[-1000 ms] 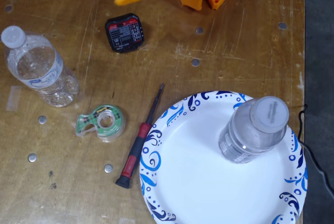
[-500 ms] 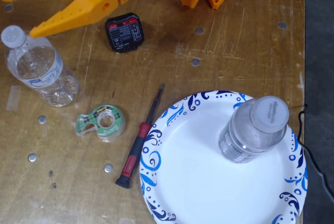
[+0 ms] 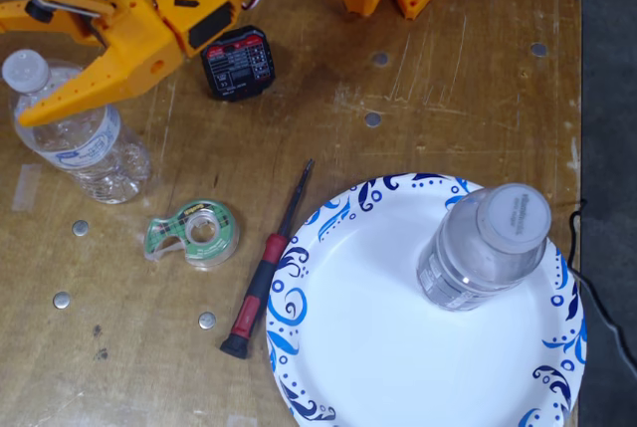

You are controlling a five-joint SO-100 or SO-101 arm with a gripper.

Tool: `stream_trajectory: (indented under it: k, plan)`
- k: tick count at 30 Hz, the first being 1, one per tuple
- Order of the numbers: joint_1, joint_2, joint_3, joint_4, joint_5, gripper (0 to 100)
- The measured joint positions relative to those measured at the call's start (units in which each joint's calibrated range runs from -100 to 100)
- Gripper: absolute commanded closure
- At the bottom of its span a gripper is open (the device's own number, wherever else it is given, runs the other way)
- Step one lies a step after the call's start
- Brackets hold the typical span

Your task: Move the bottles to the plate

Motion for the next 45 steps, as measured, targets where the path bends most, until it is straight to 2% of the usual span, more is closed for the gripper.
stream_trajectory:
  k: [11, 14, 20, 38, 45]
  plan:
    - [2.6, 1.5, 0.0, 0.0, -0.1, 61]
    - [2.6, 1.5, 0.0, 0.0, -0.1, 71]
    - [2.7, 1.5, 0.9, 0.0, -0.1, 99]
    - [4.7, 1.5, 0.6, -1.9, 0.2, 98]
    - [1.8, 1.6, -8.8, -2.1, -0.1, 98]
